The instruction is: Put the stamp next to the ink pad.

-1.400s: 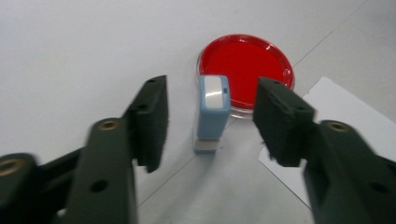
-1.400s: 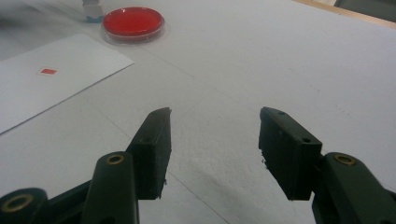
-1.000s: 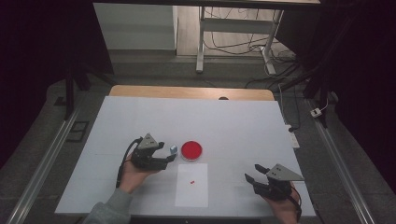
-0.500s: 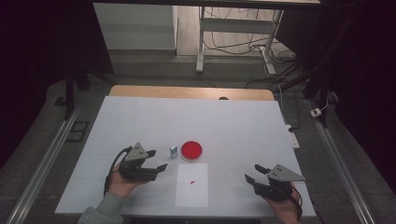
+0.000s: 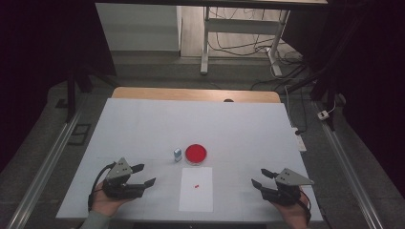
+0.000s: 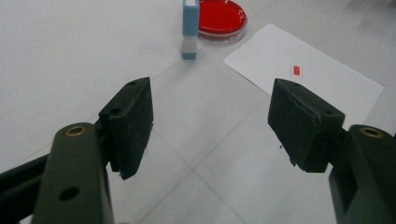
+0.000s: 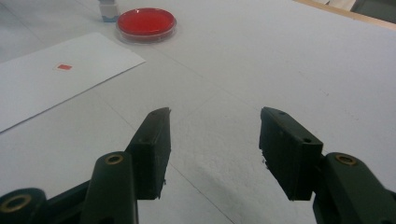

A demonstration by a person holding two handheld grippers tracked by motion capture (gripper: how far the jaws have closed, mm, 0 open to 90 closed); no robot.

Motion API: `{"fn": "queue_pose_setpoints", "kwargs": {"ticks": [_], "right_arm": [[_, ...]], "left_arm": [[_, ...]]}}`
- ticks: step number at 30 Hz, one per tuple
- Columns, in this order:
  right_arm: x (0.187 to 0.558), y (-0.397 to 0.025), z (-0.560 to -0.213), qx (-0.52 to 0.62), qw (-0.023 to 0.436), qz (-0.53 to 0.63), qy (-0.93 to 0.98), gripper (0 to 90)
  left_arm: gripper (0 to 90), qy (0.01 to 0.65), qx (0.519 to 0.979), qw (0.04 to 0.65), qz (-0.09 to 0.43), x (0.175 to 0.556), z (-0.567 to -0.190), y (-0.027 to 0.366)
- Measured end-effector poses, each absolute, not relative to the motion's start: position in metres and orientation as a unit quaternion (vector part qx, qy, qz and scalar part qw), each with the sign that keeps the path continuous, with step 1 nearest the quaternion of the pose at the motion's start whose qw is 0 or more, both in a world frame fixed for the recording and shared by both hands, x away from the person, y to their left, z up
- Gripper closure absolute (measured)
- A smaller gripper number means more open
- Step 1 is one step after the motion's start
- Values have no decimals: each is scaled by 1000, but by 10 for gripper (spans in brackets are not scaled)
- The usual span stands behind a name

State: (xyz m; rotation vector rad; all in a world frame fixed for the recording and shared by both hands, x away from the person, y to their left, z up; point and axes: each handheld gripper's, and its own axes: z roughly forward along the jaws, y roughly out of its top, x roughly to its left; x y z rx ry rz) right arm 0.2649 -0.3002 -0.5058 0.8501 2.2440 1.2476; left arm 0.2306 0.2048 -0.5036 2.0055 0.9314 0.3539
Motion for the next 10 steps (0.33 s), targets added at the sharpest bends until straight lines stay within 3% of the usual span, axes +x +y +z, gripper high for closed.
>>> {"fn": "queue_pose_setpoints", "kwargs": {"ticks": [10], "right_arm": [[266,-300,-506,301,218,448,813,426]], "left_arm": [[315,377,805,436,138,229,-505,207]]}}
